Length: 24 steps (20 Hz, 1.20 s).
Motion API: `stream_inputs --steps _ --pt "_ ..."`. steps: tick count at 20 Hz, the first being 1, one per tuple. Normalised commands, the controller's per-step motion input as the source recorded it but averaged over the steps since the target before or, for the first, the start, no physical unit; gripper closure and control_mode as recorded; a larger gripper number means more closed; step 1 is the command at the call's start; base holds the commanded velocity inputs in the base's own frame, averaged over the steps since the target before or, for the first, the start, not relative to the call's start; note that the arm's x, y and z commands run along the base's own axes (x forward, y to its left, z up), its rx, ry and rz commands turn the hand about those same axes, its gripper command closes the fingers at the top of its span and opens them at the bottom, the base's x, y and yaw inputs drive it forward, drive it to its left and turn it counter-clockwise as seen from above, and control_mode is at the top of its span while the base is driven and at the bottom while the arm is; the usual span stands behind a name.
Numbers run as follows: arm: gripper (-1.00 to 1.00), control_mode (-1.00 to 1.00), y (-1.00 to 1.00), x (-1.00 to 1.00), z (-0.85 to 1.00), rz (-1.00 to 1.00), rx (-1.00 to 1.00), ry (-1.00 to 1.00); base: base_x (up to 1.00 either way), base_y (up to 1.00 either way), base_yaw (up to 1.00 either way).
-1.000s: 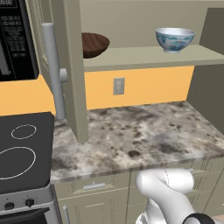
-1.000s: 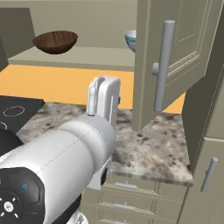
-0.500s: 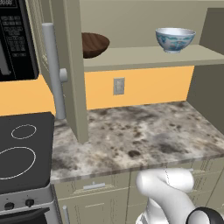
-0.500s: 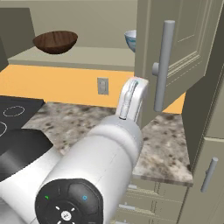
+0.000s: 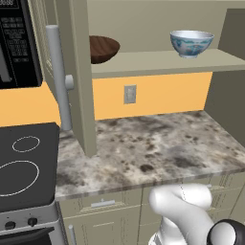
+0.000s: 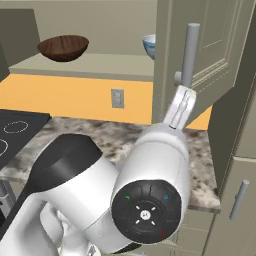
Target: Open the cabinet. Pick the bowls from the counter and place them in the cabinet. Then close the cabinet.
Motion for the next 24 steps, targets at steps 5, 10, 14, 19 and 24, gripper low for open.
stream_inputs --steps 5,10,14,19,24 --pt "-1.0 -1.0 -0.2 0.45 -0.11 0.02 0.13 -0.03 0.0 0.0 0.0" --pt "-1.0 -1.0 -0.31 0.35 -0.11 0.01 0.11 -0.02 0.0 0.0 0.0" --pt "-1.0 -1.0 -0.29 0.28 -0.14 0.0 0.1 -0.04 0.0 0.0 0.0" --pt "-1.0 -1.0 -0.18 0.29 -0.17 0.01 0.09 -0.05 0.0 0.0 0.0" --pt "-1.0 -1.0 -0.01 0.2 -0.21 0.05 0.07 -0.17 0.0 0.0 0.0"
